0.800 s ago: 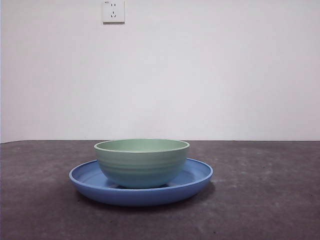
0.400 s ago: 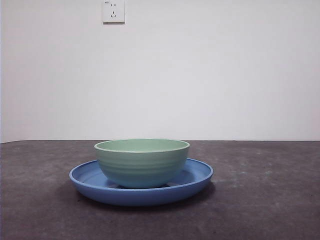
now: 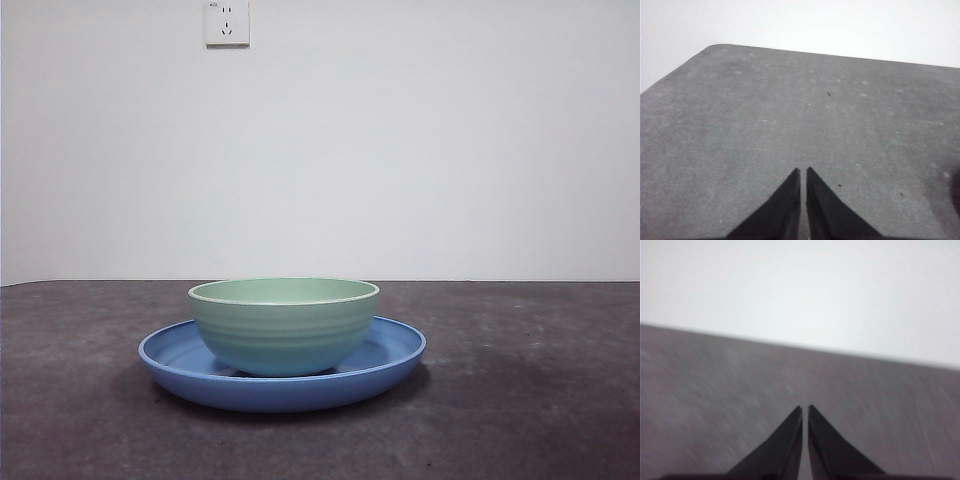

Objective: Place the green bowl on the blue plate

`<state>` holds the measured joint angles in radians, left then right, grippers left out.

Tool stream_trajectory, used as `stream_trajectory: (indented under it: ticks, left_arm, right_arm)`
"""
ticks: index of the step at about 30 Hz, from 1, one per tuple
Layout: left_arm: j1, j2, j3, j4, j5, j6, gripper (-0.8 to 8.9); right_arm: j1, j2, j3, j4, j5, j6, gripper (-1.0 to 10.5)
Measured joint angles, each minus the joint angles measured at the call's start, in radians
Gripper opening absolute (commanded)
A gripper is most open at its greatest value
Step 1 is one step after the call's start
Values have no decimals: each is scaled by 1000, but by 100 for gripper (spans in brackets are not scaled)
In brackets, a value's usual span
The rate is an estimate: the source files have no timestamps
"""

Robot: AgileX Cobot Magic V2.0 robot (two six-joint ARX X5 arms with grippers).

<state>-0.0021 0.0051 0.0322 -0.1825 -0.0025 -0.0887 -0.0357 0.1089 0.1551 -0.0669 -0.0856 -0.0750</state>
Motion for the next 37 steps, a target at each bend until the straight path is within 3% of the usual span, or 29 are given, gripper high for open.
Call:
stream_trajectory:
  ticks: [3, 6, 10, 37]
  left_arm:
    - [0, 0, 0, 0, 0, 0, 19]
    - [0, 0, 0, 0, 0, 0, 19]
    - [0, 0, 0, 0, 0, 0, 19]
    - [0, 0, 0, 0, 0, 0, 19]
  right_arm:
    - [0, -21, -81, -4, 56, 1, 17]
    - [0, -48, -140, -20, 56, 4, 17]
    - [0, -89, -139, -102, 58, 8, 17]
    - [1, -105, -139, -100, 60, 23, 17]
